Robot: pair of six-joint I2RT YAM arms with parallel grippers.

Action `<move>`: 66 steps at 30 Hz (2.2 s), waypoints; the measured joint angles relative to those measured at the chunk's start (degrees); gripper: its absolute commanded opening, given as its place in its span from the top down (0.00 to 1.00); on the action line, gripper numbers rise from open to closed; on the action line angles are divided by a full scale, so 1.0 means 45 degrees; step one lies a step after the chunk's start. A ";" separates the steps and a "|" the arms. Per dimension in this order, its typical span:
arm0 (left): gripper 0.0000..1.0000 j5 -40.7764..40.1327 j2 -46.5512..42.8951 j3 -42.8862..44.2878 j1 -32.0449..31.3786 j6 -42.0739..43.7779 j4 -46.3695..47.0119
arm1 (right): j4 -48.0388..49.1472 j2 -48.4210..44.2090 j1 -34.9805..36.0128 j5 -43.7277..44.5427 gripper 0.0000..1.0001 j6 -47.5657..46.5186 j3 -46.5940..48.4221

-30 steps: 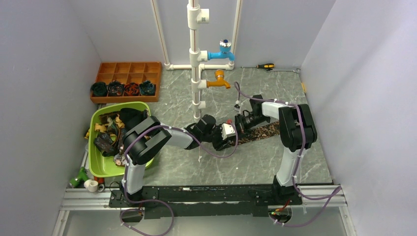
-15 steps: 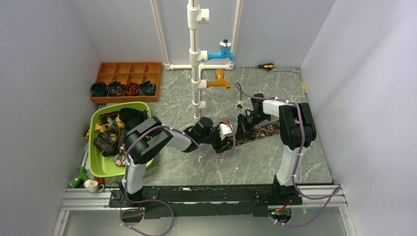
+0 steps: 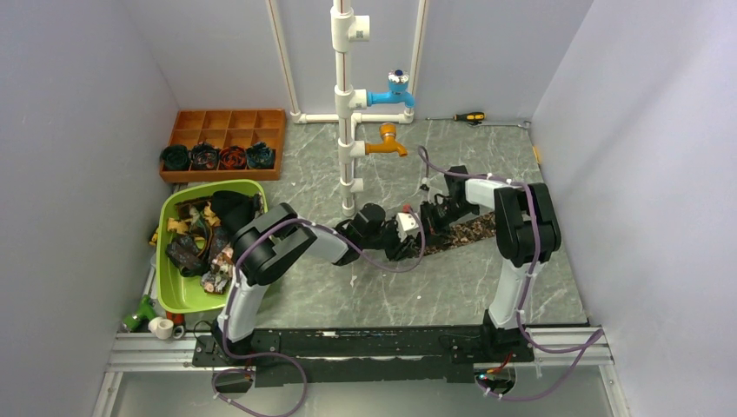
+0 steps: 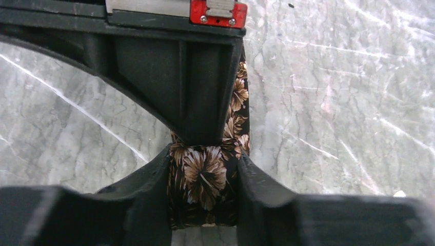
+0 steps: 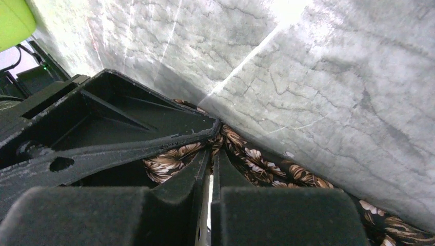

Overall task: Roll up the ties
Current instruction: Roll the tie at the center of the board.

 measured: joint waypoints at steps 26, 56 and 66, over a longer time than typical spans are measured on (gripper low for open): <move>0.60 -0.1161 -0.1651 -0.0704 -0.0053 0.2307 -0.2817 | 0.2594 -0.1175 0.0369 -0.2691 1.00 0.1962 -0.1681; 0.51 0.0894 -0.0063 0.0015 0.0457 0.1651 -0.0330 | -0.0199 0.0651 0.0010 -0.0495 1.00 0.0996 0.0379; 0.80 0.1141 -0.0219 -0.0053 0.0408 0.1923 -0.0627 | -0.0039 0.0034 0.0015 -0.0466 0.57 0.0529 0.0121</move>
